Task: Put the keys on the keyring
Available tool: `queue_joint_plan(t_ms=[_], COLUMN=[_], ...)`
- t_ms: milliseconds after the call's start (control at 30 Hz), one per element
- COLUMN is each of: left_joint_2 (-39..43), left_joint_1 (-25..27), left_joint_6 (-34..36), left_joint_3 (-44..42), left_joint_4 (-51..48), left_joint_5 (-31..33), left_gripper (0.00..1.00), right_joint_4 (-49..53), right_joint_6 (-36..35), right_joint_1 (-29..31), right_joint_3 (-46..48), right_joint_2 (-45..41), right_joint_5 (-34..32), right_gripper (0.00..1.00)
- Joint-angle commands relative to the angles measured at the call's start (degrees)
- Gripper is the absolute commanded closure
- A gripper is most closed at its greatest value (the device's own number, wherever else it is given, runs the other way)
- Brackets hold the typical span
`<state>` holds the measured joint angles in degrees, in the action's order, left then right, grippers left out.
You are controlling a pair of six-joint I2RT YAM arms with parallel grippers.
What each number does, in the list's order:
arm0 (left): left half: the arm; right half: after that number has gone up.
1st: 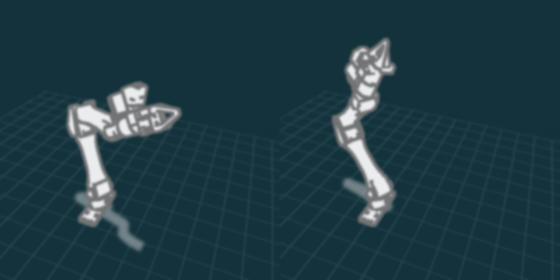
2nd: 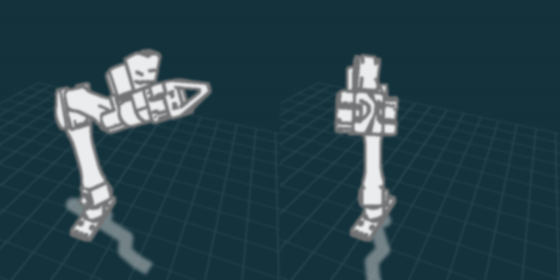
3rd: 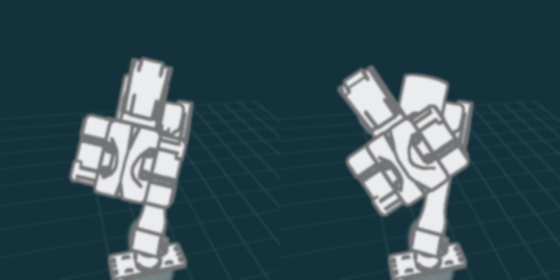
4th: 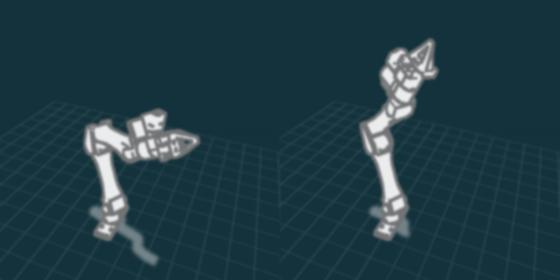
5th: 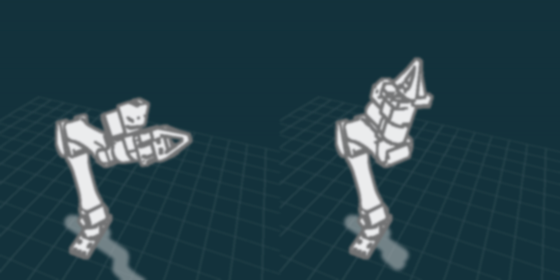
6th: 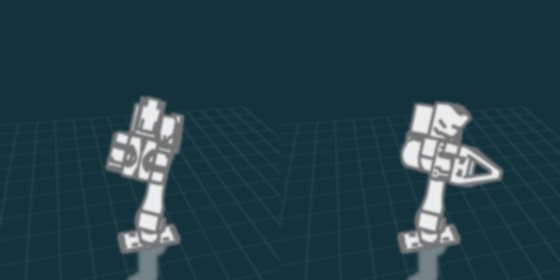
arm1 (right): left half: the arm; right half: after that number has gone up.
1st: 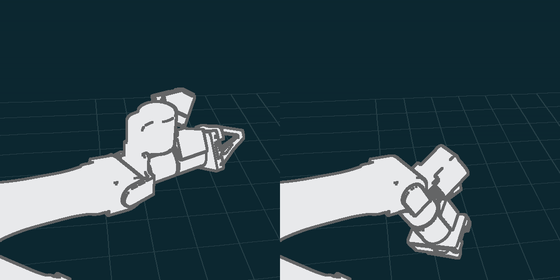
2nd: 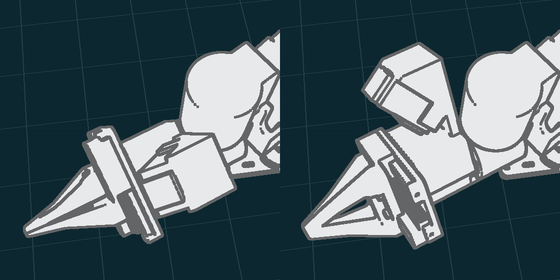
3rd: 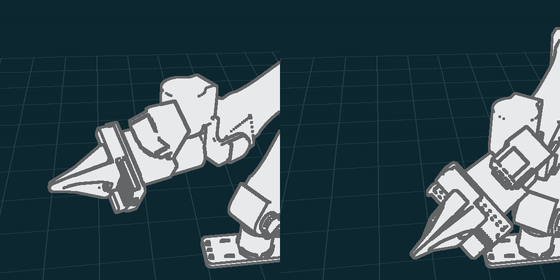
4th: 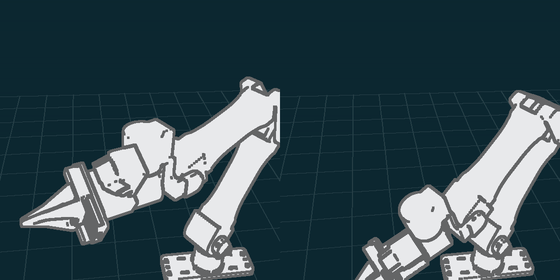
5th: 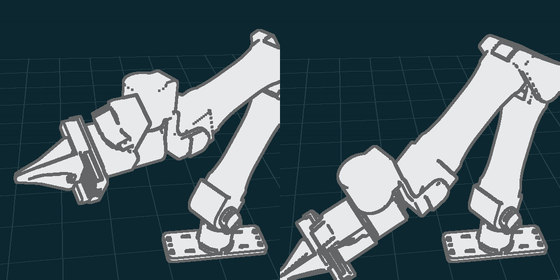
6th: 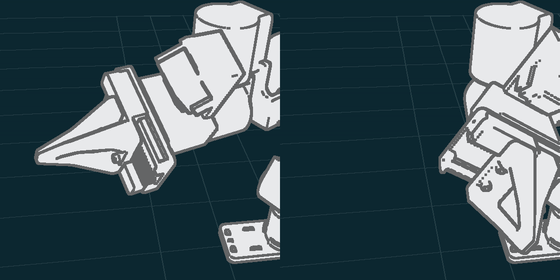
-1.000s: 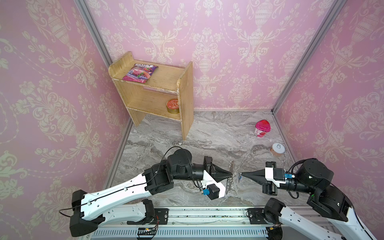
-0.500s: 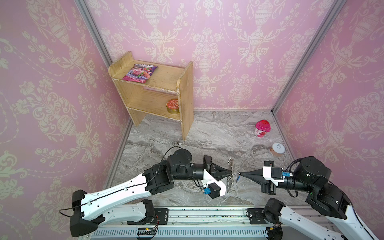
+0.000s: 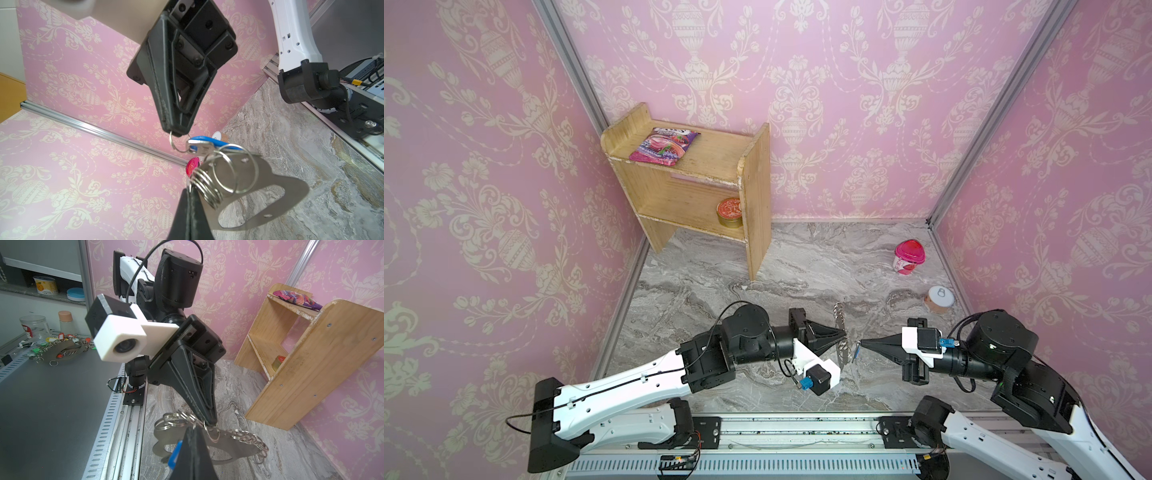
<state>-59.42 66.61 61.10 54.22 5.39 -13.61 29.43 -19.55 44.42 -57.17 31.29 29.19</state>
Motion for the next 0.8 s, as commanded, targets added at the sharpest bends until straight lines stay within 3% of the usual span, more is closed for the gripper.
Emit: queue_joint_plan(t_ms=[0, 767], left_joint_2=[-0.06, -0.34], left_joint_1=[0.54, 2.32], left_joint_6=[2.21, 6.99], left_joint_3=[0.19, 0.55], left_joint_4=[3.07, 2.82], left_joint_5=[1.66, 4.70], left_gripper=[1.00, 1.00], right_joint_4=[-0.80, -0.62], right_joint_6=[1.05, 1.62], right_joint_1=[0.56, 0.68], right_joint_3=[-0.58, -1.80], right_joint_2=[0.49, 1.76], right_joint_5=[-2.31, -3.12], right_gripper=[1.00, 1.00])
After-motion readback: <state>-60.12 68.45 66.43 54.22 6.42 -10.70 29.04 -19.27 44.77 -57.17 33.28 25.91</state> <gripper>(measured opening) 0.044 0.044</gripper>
